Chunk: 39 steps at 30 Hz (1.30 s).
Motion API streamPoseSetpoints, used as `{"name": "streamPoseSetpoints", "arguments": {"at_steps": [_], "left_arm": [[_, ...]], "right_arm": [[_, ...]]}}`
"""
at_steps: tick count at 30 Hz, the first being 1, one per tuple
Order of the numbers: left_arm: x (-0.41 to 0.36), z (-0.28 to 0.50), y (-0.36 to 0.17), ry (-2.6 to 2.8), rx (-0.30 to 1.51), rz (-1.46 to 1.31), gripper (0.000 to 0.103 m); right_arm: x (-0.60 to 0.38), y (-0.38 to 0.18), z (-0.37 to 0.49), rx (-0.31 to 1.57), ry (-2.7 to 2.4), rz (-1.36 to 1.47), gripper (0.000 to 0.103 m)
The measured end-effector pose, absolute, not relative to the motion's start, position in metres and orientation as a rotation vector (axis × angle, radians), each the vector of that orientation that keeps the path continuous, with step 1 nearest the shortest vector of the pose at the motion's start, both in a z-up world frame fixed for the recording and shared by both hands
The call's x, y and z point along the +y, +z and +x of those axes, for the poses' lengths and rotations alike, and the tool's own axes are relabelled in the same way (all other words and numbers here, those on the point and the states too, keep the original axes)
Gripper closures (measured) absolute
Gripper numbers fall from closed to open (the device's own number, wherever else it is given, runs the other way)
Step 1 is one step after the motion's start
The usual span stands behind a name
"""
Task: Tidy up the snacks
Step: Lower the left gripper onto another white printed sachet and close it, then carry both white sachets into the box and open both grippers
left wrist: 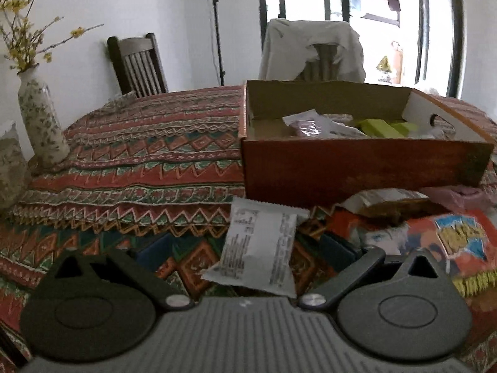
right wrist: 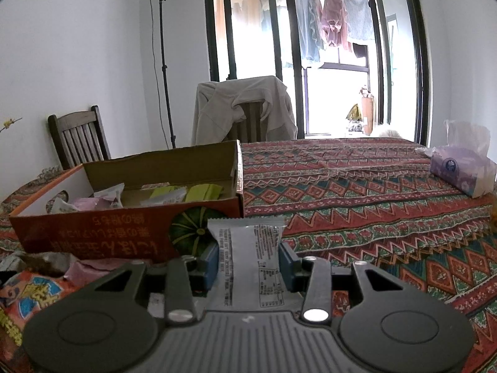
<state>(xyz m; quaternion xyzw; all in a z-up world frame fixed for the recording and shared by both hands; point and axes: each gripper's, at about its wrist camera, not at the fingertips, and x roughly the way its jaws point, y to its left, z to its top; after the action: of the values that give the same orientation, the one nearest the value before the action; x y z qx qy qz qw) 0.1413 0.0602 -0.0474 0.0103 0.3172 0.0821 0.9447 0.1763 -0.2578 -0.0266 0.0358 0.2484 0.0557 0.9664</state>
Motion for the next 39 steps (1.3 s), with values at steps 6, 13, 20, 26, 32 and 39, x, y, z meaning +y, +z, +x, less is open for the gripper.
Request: {"name": "streamPoseSetpoints", "arguments": {"at_steps": [6, 13, 20, 26, 32, 39], "left_arm": [[0.074, 0.143, -0.05, 0.112, 0.672, -0.069, 0.059], [0.074, 0.122, -0.039, 0.103, 0.575, -0.074, 0.06], [0.071, 0.106, -0.027, 0.095, 0.519, -0.06, 0.06], [0.07, 0.102, -0.019, 0.086, 0.485, -0.075, 0.06], [0.064, 0.099, -0.008, 0.09, 0.441, -0.088, 0.06], [0.055, 0.104, 0.005, 0.062, 0.394, -0.103, 0.06]], "right_arm": [[-0.259, -0.027, 0.176, 0.505, 0.119, 0.077, 0.063], [-0.26, -0.027, 0.177, 0.505, 0.121, 0.078, 0.063], [-0.259, -0.027, 0.177, 0.502, 0.121, 0.074, 0.063], [-0.259, -0.026, 0.175, 0.489, 0.116, 0.071, 0.063], [-0.261, -0.023, 0.168, 0.447, 0.102, 0.084, 0.063], [-0.264, -0.016, 0.159, 0.372, 0.087, 0.09, 0.063]]}}
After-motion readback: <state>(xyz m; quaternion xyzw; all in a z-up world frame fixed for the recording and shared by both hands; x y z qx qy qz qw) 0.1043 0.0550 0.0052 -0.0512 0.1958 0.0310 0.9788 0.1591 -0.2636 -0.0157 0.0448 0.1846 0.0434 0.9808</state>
